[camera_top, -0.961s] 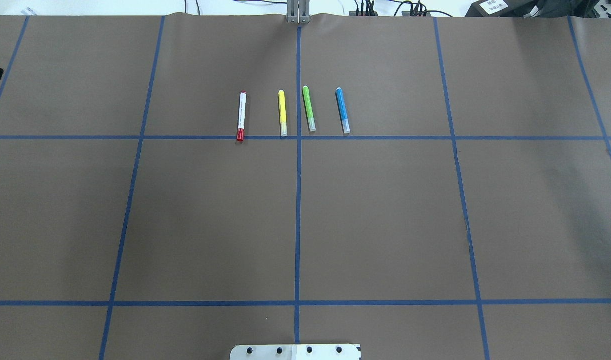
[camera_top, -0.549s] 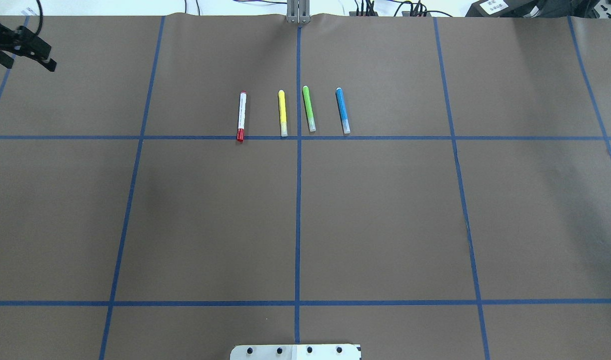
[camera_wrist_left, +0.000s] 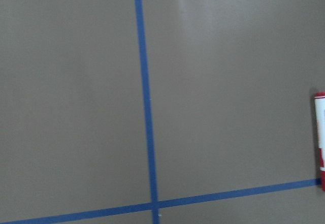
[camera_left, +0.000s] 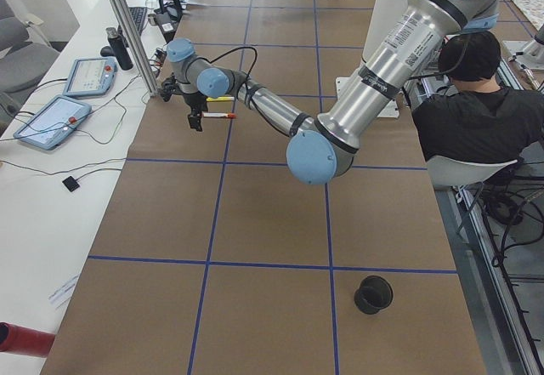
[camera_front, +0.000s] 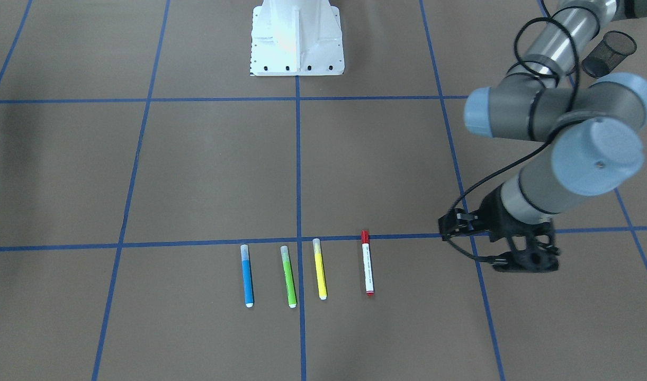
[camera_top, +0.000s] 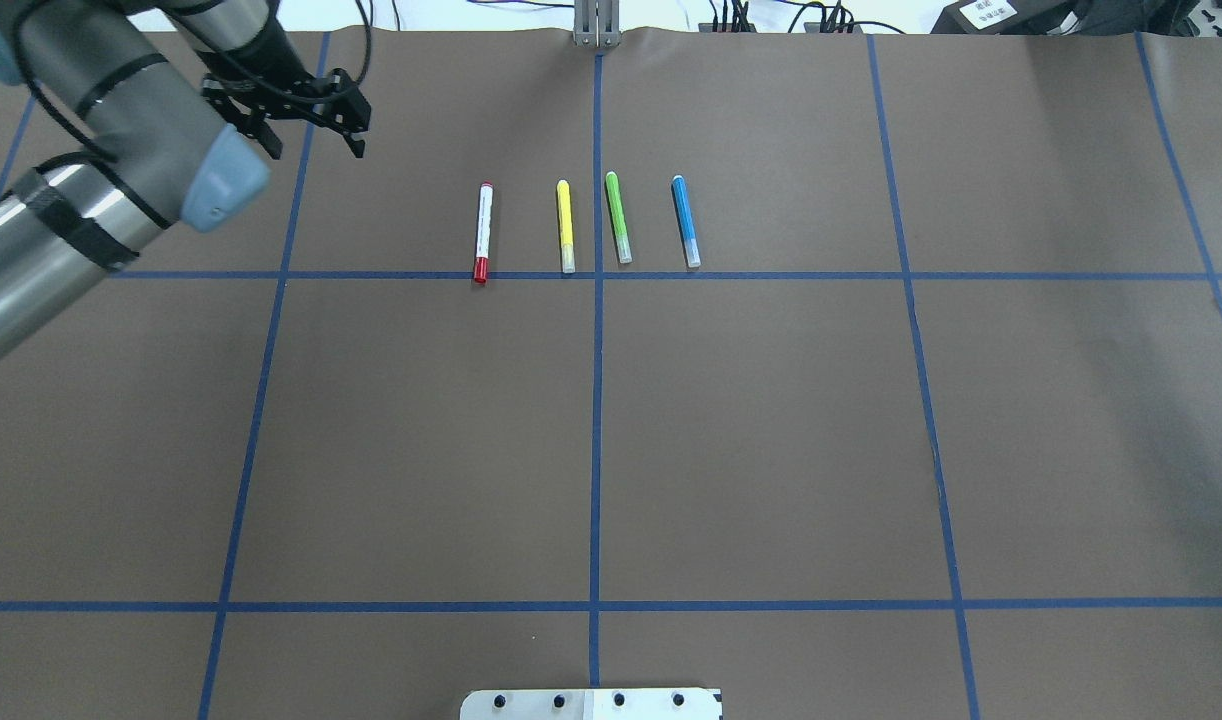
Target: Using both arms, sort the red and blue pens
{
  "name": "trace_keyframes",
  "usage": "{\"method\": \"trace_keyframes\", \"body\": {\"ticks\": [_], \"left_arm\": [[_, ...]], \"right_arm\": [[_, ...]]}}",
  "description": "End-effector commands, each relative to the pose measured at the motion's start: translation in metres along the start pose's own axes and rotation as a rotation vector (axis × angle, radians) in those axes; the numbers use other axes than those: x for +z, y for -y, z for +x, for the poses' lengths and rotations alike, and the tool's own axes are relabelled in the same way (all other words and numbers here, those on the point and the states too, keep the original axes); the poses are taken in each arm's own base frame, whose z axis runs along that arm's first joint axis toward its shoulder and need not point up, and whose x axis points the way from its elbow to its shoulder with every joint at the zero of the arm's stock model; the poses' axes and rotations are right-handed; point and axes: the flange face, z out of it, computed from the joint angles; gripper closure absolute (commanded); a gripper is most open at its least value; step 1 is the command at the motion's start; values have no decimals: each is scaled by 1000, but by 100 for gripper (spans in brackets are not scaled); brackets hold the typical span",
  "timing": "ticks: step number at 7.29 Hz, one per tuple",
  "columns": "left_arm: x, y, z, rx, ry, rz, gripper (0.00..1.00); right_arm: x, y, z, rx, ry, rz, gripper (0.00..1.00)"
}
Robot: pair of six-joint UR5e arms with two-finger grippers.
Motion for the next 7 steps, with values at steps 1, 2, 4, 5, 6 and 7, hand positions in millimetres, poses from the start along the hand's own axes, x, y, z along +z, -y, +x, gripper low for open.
{"method": "trace_keyframes", "body": {"ticks": [1, 2, 4, 5, 6, 7], "left_arm": [[32, -1, 79, -8, 32, -18, 0], [47, -3, 82, -7, 42, -5, 0], [93, -9, 104, -18, 31, 48, 2], [108, -20, 116, -8, 42, 55, 5], [112, -25, 122, -1, 43, 50, 9], [119, -26, 121, -3, 50, 42, 9]], "right_arm": [[16, 30, -45, 106, 16, -20, 0], [27, 39, -68, 134, 26, -36, 0], [31, 54, -93, 93, 33, -38, 0], [30, 60, -99, 82, 36, -33, 0], [27, 70, -106, 74, 38, -30, 0], [31, 72, -112, 65, 39, -35, 0]]}}
